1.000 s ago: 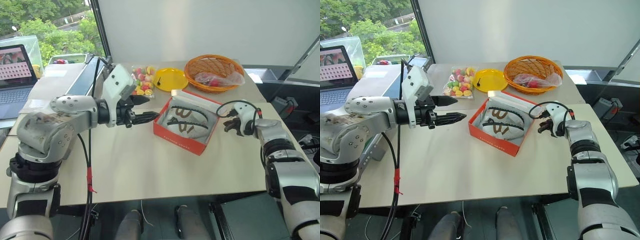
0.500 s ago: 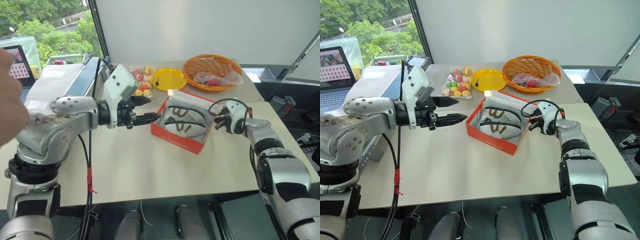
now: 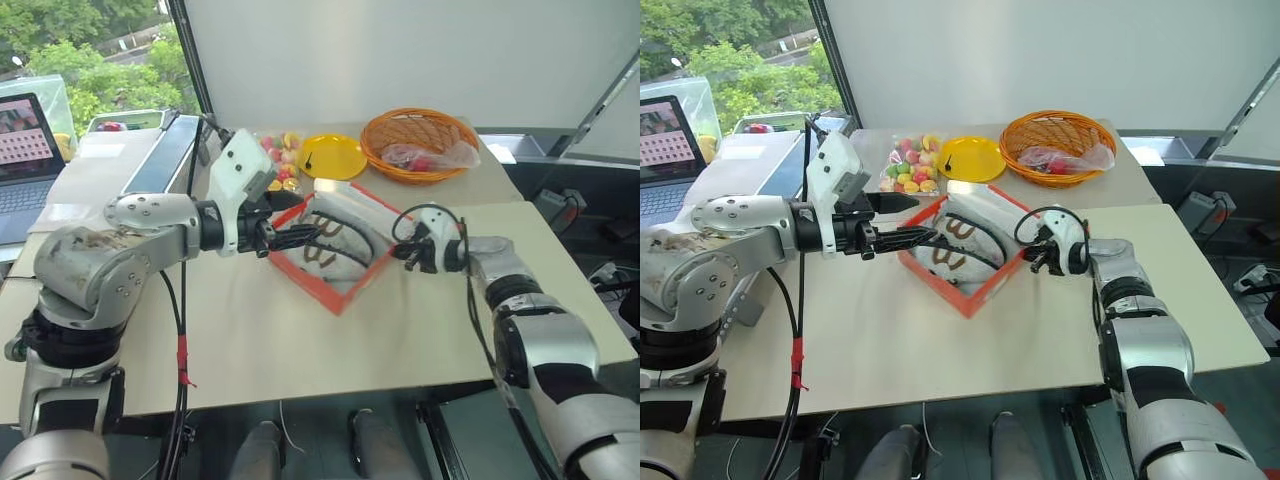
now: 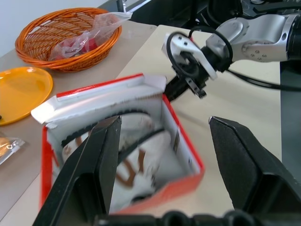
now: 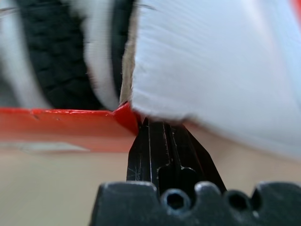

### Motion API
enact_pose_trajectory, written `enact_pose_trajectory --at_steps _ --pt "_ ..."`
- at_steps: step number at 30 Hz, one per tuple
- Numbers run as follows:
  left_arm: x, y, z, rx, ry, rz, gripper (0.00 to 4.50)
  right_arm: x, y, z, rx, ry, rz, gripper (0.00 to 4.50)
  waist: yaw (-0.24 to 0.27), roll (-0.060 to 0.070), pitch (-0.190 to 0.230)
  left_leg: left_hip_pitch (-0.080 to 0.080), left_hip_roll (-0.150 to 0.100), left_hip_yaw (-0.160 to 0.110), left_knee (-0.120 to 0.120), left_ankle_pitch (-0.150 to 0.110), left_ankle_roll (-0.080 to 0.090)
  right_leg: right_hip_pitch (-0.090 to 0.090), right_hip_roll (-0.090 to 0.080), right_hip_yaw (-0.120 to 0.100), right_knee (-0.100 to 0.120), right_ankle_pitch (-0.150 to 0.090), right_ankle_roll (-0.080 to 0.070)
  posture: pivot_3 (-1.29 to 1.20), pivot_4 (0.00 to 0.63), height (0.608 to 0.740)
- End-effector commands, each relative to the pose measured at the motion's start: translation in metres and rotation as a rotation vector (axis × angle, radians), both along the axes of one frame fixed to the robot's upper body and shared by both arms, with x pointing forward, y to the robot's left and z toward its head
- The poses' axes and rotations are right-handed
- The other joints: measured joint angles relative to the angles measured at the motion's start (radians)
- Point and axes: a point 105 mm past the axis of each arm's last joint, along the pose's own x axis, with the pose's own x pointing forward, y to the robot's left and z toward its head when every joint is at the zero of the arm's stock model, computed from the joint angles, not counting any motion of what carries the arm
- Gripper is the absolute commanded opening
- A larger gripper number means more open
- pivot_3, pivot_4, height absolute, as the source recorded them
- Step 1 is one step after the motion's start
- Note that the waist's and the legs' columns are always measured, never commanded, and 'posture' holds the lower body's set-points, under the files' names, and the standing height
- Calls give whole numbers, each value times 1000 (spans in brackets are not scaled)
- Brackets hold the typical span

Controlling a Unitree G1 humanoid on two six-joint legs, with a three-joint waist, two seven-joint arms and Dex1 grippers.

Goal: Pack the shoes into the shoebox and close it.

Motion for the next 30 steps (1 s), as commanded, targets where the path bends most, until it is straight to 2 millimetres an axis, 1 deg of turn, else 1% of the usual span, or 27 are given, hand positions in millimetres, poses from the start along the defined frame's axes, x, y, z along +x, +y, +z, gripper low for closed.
enact_pose_trajectory --at_steps 1,4,6,8,12,17,22,26,30 --pt "-2 -2 11 -8 -63 -5 3167 3 12 18 33 -52 42 50 -2 0 0 0 0 0 0 0 0 0 0 0 0 0 0 0 150 740" --pt "-1 -3 11 -8 -67 -7 3167 7 12 16 18 -46 -5 50 -2 0 0 0 0 0 0 0 0 -1 0 0 0 0 0 0 150 740" --pt "-1 -3 11 -7 -71 -10 3167 13 8 15 24 -22 -94 50 -1 0 0 0 0 0 0 0 0 -1 0 0 1 0 0 0 150 740" --pt "-1 -4 12 -6 -74 -11 3167 22 1 16 33 -16 -220 50 -1 0 0 0 0 0 0 0 0 0 0 0 1 0 0 0 150 740" --pt "-1 -3 12 -7 -79 -11 3167 30 1 22 137 6 -356 50 0 0 0 0 0 0 0 0 0 -1 0 0 1 0 0 0 150 740" --pt "0 -5 14 -7 -87 -17 3167 30 12 22 169 32 -357 50 -1 0 0 0 0 0 0 0 0 -1 0 0 1 0 0 0 150 740" --pt "2 -4 16 -4 -94 -15 3167 30 22 30 279 -14 -330 50 -2 0 0 0 0 0 0 0 0 -1 0 0 1 0 0 0 150 740" --pt "2 -3 17 -3 -99 -14 3167 31 28 46 380 -93 -282 50 -2 0 0 0 0 0 0 0 0 -1 0 0 1 0 0 0 150 740" --pt "2 -2 17 1 -100 -10 3167 25 38 68 441 -169 -173 50 -2 0 0 0 0 0 0 0 0 -1 0 0 1 0 0 0 150 740"
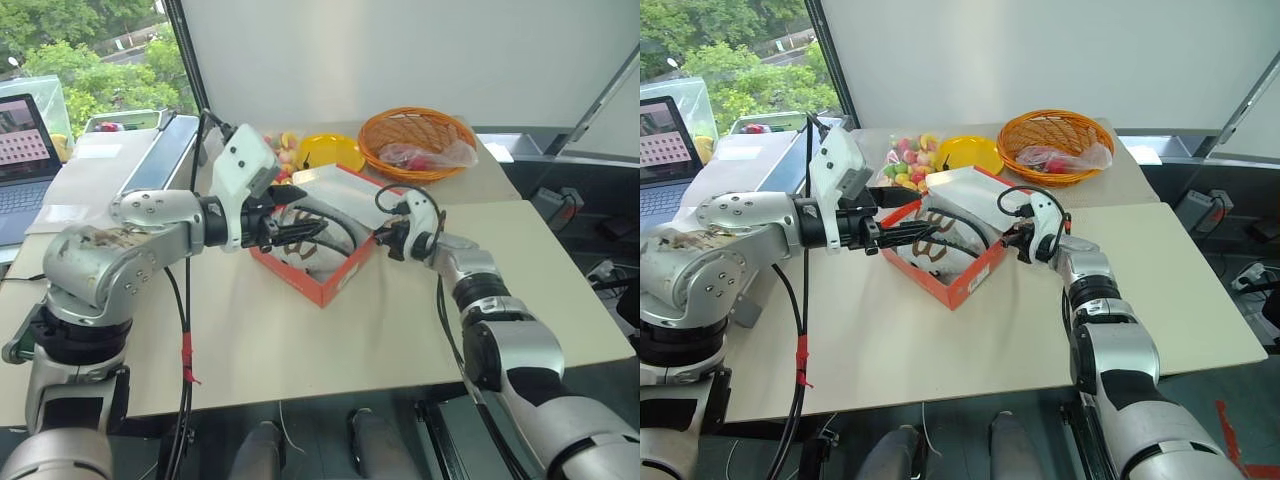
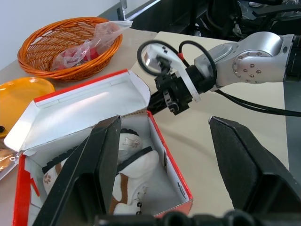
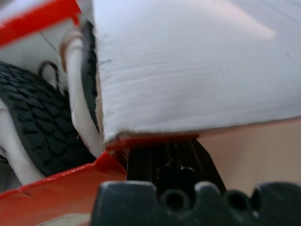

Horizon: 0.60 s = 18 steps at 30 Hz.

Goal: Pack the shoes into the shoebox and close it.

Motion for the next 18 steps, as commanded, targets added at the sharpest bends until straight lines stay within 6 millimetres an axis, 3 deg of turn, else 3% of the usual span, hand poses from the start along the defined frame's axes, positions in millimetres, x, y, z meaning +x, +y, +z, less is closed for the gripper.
enact_pose_trajectory --at_steps 1,14,18 --pt "-2 0 14 4 -66 -8 3167 -4 10 42 72 -181 109 50 0 0 0 0 0 0 0 0 0 0 0 0 0 0 0 0 150 740" --pt "-1 0 17 12 -75 -12 3167 -33 32 54 -9 -318 312 50 1 0 0 0 0 0 0 0 0 0 0 0 1 0 0 0 150 740" --pt "-2 0 18 14 -78 -14 3167 -37 36 45 -104 -333 345 50 1 0 0 0 0 0 0 0 0 0 0 0 1 0 0 0 150 740"
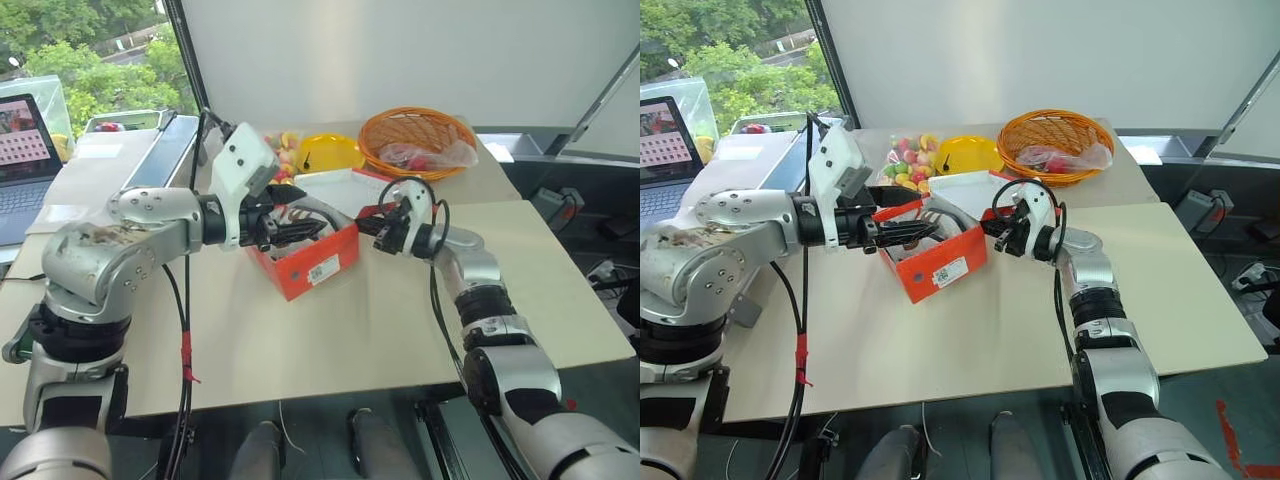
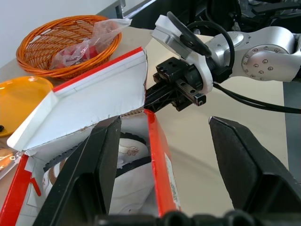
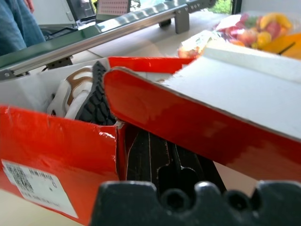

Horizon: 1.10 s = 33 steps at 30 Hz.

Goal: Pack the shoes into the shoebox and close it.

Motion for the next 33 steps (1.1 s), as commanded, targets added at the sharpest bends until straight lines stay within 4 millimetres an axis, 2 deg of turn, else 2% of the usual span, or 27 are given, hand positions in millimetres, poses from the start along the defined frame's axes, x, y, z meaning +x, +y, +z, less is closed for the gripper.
enact_pose_trajectory --at_steps 1,4,6,11,16,21,27,30,33 --pt "-4 -2 16 3 -76 -15 3167 -4 4 7 -77 -74 26 50 0 0 0 0 0 0 0 0 0 0 0 0 0 0 0 0 150 740" --pt "-4 -1 17 7 -77 -13 3167 -1 -10 -35 -234 93 -36 50 3 0 0 0 0 0 0 0 0 0 0 0 0 0 0 0 150 740" --pt "-5 0 17 15 -76 -14 3167 -2 -17 -52 -249 194 -85 50 9 0 0 0 0 0 0 0 0 0 0 0 0 0 0 0 150 740" --pt "-6 4 18 34 -77 -8 3167 -4 -22 -71 -220 299 -208 50 9 0 0 0 0 0 0 0 0 -1 0 0 0 0 0 0 150 740" --pt "-5 5 20 37 -82 -8 3167 5 -34 -79 -194 286 -362 50 14 0 0 0 0 0 0 0 0 0 0 0 1 0 0 0 150 740" --pt "-4 2 21 35 -86 -17 3167 20 -53 -77 -211 256 -477 50 25 0 0 0 0 0 0 0 0 0 0 0 0 0 0 0 150 740" --pt "-5 1 22 34 -88 -23 3167 37 -71 -65 -182 175 -584 50 23 0 0 0 0 0 0 0 0 0 0 0 -1 0 0 0 150 740" --pt "-6 1 21 35 -86 -26 3167 42 -67 -41 -72 85 -558 50 21 0 0 0 0 0 0 0 0 0 0 0 -1 0 0 0 150 740" --pt "-7 1 21 36 -85 -27 3167 40 -54 -13 44 2 -451 50 20 0 0 0 0 0 0 0 0 0 0 0 -1 0 0 0 150 740"
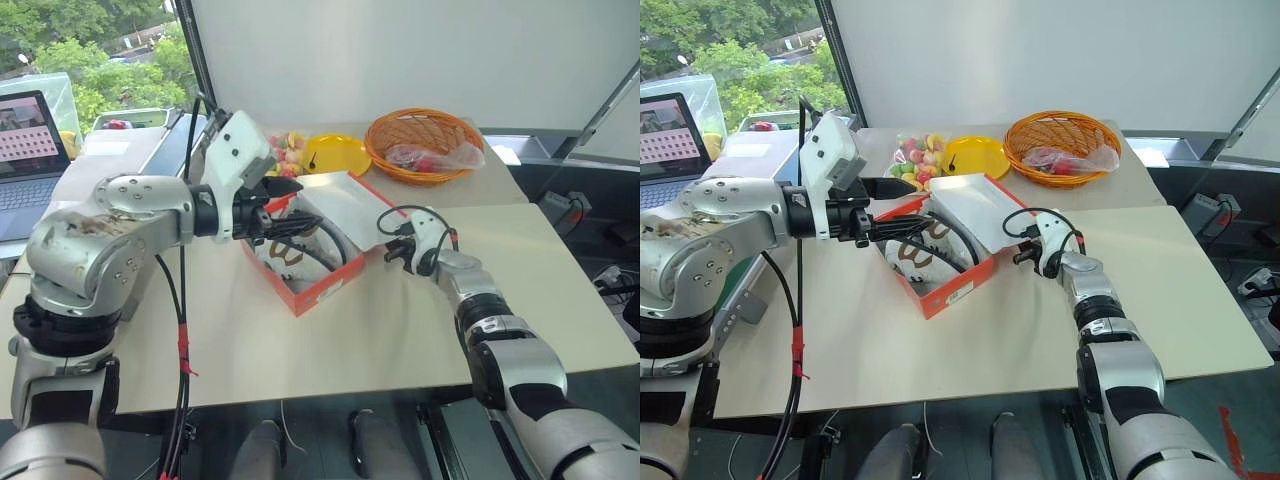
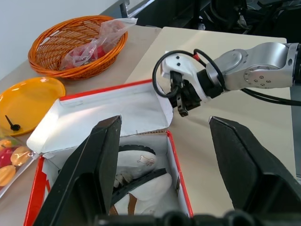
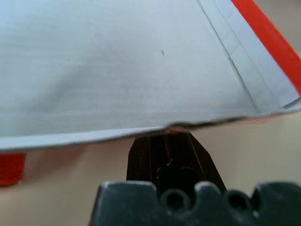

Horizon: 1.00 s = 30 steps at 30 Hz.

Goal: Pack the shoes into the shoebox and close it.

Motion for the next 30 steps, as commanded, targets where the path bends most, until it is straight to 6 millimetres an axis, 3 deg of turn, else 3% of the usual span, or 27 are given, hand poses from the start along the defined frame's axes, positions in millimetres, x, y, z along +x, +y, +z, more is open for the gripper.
enact_pose_trajectory --at_steps 1,4,7,14,21,25,28,30 --pt "-5 -3 12 1 -60 -16 3167 4 20 60 137 -210 143 50 -3 0 0 0 0 0 0 0 0 0 0 0 0 0 0 0 150 740" --pt "-4 1 14 11 -64 -8 3167 -15 46 80 213 -247 370 50 -5 0 0 0 1 0 0 0 0 0 0 0 0 0 0 0 150 740" --pt "-4 6 14 26 -67 5 3167 -39 66 88 240 -228 557 50 -6 0 0 0 1 0 0 0 0 0 1 0 1 0 0 0 150 740" --pt "-5 13 14 43 -71 28 3167 -84 98 73 157 -92 801 50 7 0 0 0 1 0 1 0 0 0 0 -1 1 0 0 0 150 740" --pt "-8 17 9 34 -57 62 3167 -61 115 16 -172 -33 679 50 -2 0 0 1 1 0 2 0 0 0 1 0 1 0 0 0 150 740" --pt "-11 17 4 29 -45 74 3167 -60 113 -13 -344 1 686 50 1 0 -1 6 2 1 2 0 0 4 2 0 2 0 0 0 150 740" --pt "-12 16 1 25 -42 79 3167 -61 110 -19 -391 13 693 50 0 -1 -2 13 3 1 1 0 0 12 3 0 0 -1 1 0 150 740" --pt "-12 16 0 18 -40 82 3167 -62 113 -7 -367 -10 715 50 3 -2 -2 24 4 1 -1 -1 0 22 3 0 -2 -5 8 0 150 740"
